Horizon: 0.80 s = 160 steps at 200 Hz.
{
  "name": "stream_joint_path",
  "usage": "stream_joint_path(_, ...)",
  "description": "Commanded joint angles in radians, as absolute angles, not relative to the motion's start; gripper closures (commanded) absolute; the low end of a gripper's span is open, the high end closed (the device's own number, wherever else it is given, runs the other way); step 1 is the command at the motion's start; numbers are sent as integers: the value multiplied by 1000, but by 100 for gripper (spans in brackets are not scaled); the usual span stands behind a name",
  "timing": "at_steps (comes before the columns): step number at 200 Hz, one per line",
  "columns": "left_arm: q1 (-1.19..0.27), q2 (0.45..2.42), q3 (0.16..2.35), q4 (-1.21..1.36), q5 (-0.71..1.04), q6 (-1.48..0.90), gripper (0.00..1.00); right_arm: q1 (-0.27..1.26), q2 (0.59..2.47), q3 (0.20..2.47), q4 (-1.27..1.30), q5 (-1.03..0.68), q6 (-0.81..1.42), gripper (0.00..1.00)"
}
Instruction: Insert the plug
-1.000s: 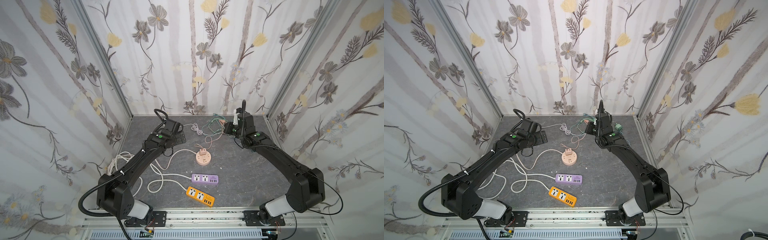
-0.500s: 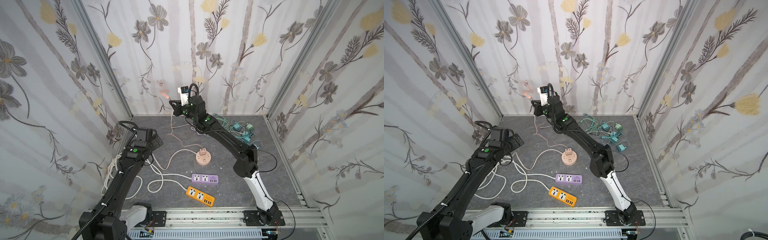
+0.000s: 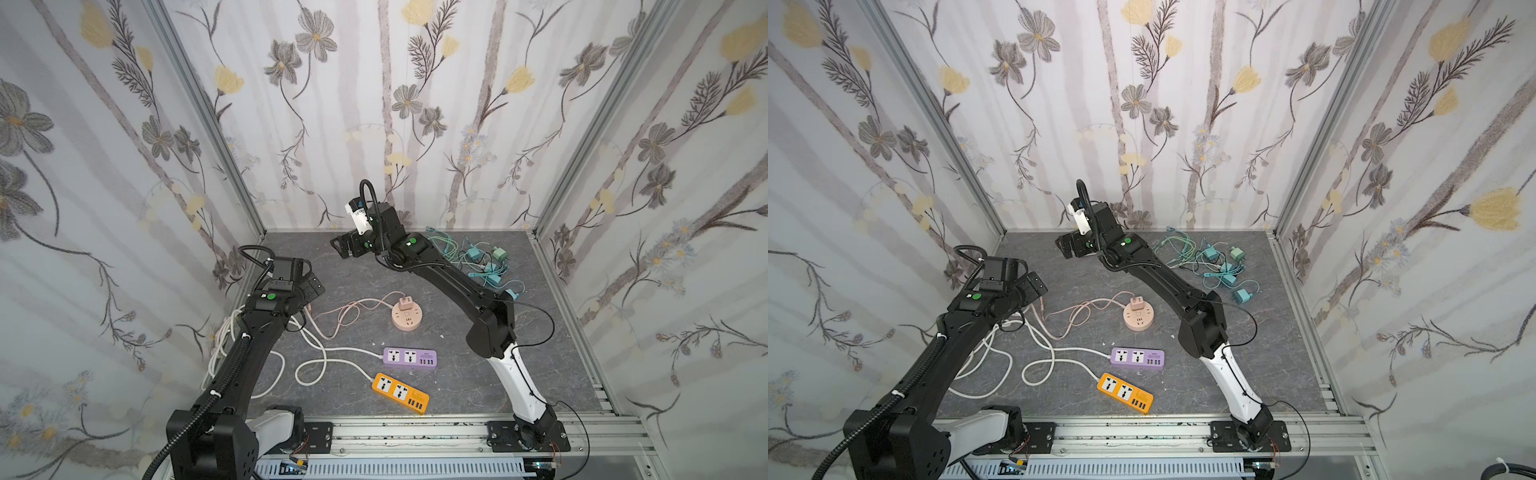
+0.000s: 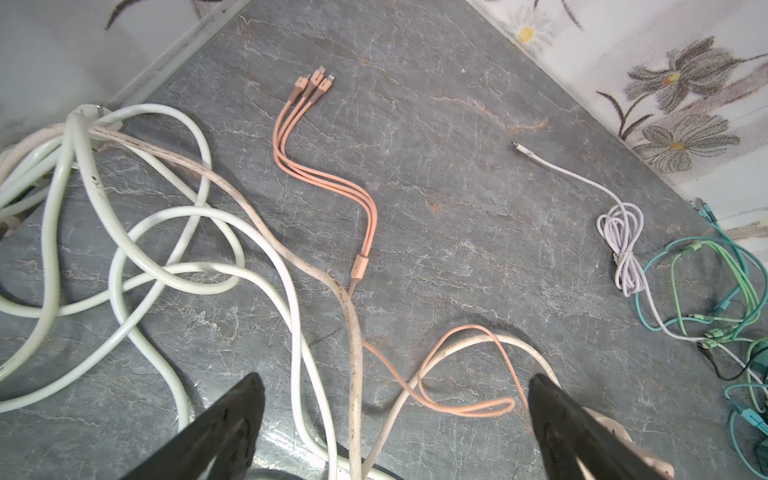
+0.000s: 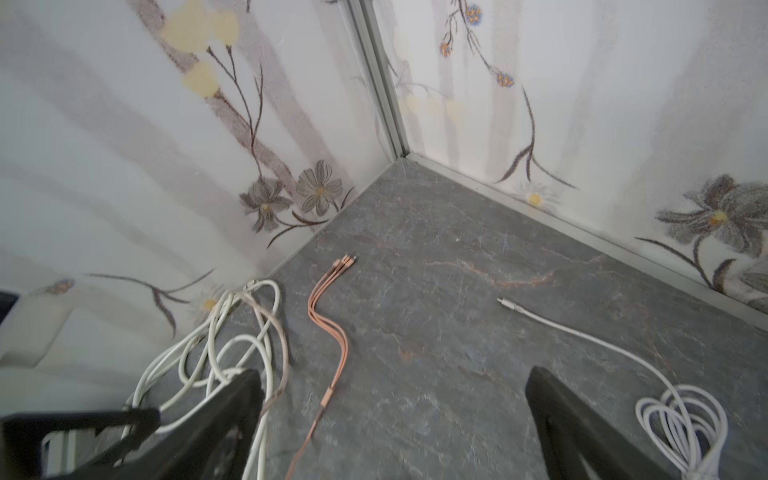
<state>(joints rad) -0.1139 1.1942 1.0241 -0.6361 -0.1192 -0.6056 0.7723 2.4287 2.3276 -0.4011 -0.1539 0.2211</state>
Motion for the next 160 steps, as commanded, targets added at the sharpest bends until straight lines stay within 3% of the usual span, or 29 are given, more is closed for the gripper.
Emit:
stream_joint_path(1,-122,1214,1038,-638,-95,-609,0,721,2246,2094,-333,-37,211,1)
stream_joint_path(26,-162,1231,1045,-628,-99,-611,0,654,2046,1751,-220,104,287,1)
stream_joint_path(76,-279,1290,1096,-596,-169,-629,0,396,1734,1239,-191,19,535,1)
stream_joint_path(160,-395,1415,1200,-571,-190,-651,0,-2,1642,978,-249,-183,788,8)
